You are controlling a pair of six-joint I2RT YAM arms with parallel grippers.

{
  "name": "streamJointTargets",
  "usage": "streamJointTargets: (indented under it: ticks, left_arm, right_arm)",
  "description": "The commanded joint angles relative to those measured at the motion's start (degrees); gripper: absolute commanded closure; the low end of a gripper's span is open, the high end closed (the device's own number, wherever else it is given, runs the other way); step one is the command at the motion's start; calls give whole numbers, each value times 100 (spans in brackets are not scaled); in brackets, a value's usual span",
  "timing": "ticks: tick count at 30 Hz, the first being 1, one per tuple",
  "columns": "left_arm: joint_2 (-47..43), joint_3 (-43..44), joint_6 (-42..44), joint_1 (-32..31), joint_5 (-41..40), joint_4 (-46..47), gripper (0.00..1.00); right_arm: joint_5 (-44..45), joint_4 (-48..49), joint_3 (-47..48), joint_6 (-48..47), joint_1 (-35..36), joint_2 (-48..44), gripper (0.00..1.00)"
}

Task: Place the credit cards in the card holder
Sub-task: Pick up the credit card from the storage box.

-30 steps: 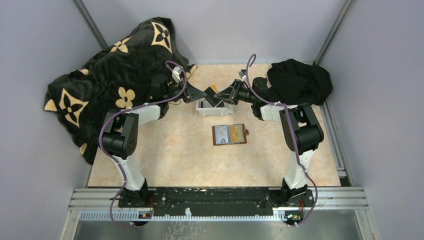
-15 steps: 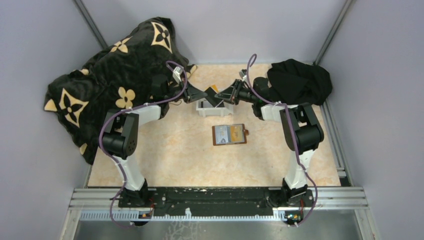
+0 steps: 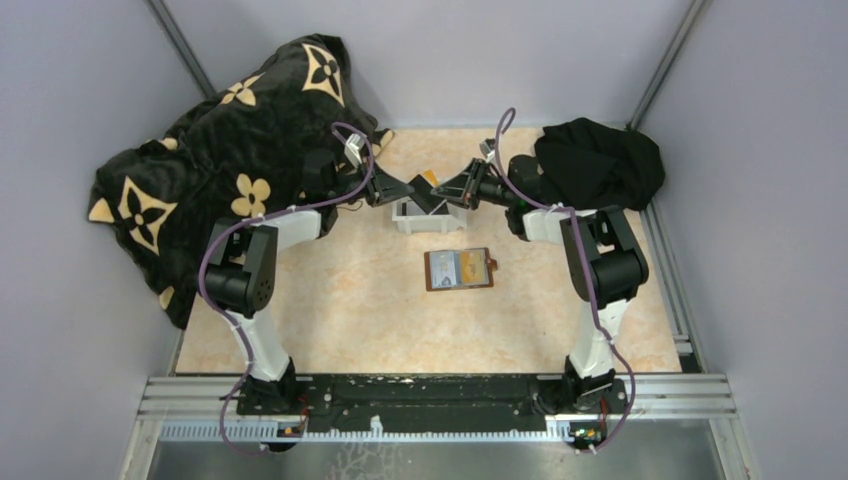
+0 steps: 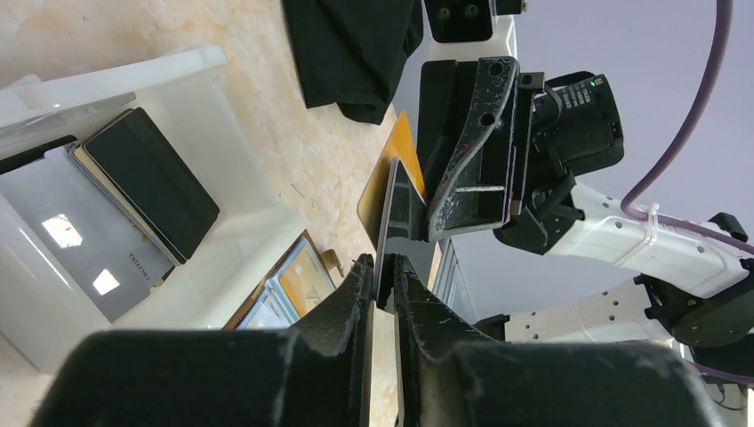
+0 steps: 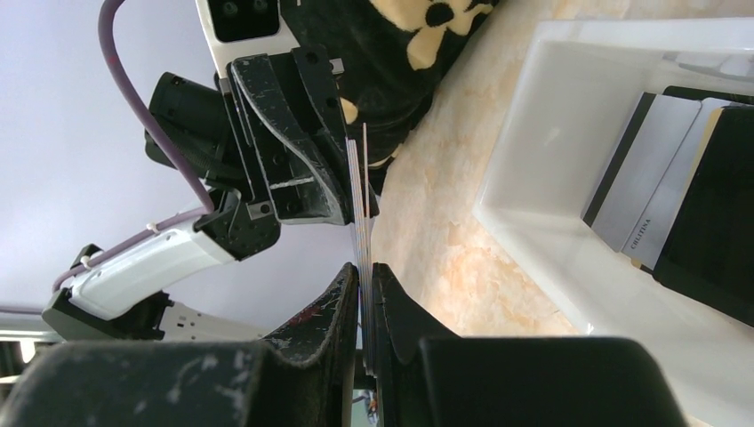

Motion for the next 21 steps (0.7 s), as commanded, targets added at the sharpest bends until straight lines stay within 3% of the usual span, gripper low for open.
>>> streamJointTargets:
  ticks: [1, 21]
  left_arm:
    - [117, 66, 216, 94, -101, -133, 83]
    - [140, -42, 204, 200, -119, -77, 80]
  right_arm:
    - [-117, 618, -48, 76, -53, -107, 89]
    - [-148, 837, -194, 190, -115, -62, 89]
